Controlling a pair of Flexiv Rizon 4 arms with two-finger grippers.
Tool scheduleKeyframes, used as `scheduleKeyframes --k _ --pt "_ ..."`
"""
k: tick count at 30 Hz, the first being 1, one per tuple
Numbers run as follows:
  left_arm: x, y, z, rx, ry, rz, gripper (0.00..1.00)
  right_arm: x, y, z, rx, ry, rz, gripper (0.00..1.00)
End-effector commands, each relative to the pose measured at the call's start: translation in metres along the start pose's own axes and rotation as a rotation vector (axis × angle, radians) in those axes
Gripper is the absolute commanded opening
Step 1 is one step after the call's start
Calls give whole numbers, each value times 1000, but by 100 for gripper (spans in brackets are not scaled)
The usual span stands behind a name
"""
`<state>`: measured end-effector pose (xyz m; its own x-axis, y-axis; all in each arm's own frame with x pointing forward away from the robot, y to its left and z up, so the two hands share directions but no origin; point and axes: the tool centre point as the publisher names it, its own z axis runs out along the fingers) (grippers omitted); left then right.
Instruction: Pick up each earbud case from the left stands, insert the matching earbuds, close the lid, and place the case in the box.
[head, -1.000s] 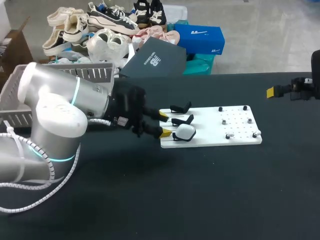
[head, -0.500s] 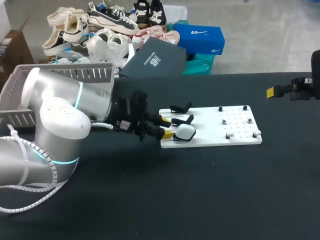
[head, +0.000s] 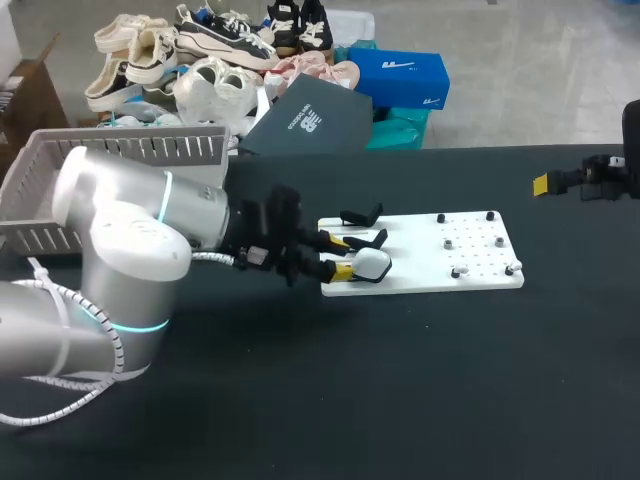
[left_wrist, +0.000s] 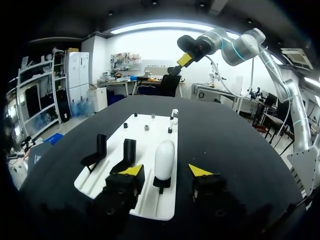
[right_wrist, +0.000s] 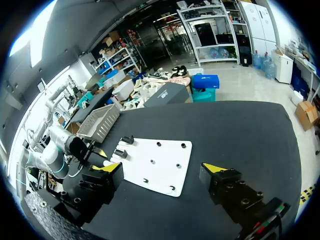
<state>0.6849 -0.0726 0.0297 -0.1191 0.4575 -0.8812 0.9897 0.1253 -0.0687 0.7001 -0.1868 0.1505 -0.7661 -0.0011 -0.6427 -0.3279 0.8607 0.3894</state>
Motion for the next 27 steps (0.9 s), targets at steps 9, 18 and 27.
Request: scheduleKeyframes --k 9,18,27 --pt "2 -2 13 19 -11 20 53 0 0 0 1 0 0 100" --pt "2 4 18 22 -16 26 50 0 0 0 1 0 0 100" --pt "1 5 20 29 -17 32 49 0 0 0 1 0 0 100"
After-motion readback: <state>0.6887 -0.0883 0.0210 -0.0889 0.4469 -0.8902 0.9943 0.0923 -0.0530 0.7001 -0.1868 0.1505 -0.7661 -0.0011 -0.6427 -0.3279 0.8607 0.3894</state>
